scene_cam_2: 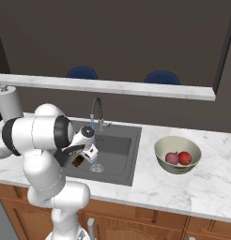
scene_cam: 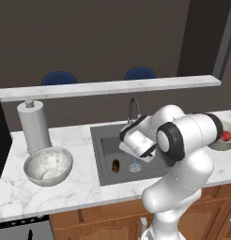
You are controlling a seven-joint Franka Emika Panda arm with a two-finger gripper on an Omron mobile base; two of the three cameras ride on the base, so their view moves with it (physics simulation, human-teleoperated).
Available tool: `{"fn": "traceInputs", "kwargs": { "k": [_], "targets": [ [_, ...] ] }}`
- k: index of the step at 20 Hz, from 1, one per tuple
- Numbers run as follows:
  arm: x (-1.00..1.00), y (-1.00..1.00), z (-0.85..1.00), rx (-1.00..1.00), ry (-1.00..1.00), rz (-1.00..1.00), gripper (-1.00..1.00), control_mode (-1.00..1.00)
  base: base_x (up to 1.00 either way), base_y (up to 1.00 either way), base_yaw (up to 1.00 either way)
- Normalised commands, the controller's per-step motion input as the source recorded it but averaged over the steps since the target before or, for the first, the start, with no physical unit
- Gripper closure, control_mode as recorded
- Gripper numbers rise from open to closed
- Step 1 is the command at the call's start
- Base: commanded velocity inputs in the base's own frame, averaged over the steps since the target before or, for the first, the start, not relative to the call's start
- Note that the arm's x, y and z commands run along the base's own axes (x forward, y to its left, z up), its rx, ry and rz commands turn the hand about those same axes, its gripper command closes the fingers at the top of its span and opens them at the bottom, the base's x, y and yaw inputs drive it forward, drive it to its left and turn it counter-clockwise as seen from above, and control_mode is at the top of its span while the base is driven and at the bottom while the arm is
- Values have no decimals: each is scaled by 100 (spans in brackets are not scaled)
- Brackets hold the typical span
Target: Pick the onions from the sink and place them in one bowl. Place the sweet potato in the other bowl. Then turn off the sink faucet.
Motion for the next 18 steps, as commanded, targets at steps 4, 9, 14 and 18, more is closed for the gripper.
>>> {"fn": "traceInputs", "kwargs": {
  "k": [4, 9, 14, 18],
  "targets": [
    [2, 9, -17, 0, 0, 0, -100, -100, 0, 0, 0],
    [0, 9, -16, 0, 0, 0, -100, -100, 0, 0, 0],
    [0, 7, -9, 0, 0, 0, -100, -100, 0, 0, 0],
    [0, 7, -3, 0, 0, 0, -100, -100, 0, 0, 0]
  ]
}}
